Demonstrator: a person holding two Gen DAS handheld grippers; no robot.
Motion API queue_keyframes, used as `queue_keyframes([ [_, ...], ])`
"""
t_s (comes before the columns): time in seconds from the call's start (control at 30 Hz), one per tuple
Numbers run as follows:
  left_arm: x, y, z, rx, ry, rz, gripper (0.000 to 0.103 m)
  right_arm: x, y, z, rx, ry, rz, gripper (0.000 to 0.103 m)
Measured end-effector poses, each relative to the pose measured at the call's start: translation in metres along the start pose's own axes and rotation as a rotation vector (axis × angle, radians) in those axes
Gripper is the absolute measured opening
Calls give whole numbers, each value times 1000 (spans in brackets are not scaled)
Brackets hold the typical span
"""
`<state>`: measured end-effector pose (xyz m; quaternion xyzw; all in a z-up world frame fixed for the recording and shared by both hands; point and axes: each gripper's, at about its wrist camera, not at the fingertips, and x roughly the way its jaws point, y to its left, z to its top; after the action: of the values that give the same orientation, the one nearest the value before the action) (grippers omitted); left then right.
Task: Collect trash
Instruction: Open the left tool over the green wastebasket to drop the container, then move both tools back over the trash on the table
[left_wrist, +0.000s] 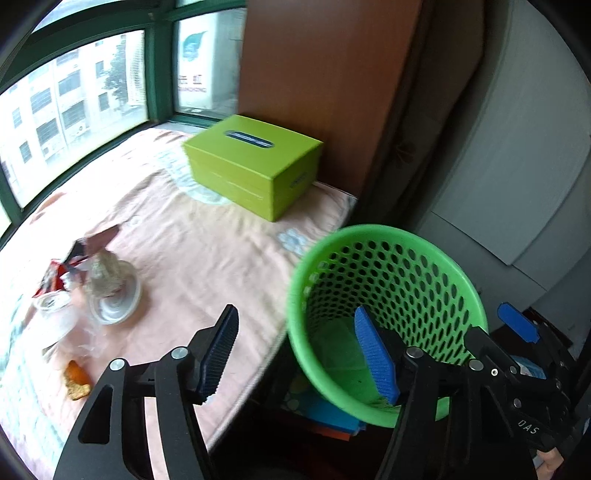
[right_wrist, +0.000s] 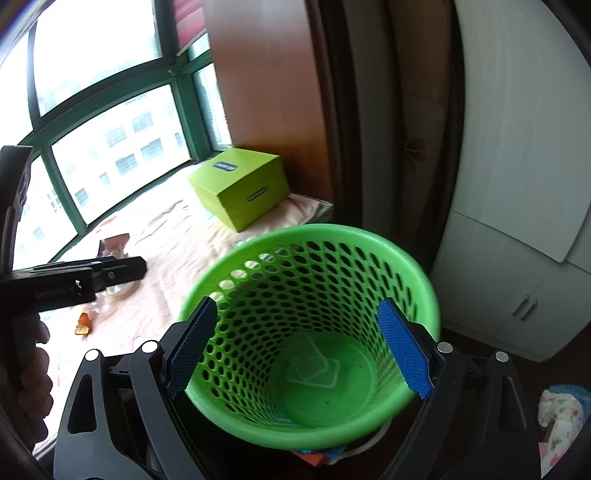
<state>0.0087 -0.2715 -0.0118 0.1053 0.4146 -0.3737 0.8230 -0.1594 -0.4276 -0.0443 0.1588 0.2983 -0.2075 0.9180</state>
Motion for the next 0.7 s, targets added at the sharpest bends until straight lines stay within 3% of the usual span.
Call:
queue_keyframes([
  [0.13, -11, 31, -2, -59, -22, 63, 69, 5, 18, 4, -27, 5, 34, 90],
  [0.7, -57, 203, -40, -376, -62, 319, 72, 45, 124, 18, -168, 55, 238, 90],
])
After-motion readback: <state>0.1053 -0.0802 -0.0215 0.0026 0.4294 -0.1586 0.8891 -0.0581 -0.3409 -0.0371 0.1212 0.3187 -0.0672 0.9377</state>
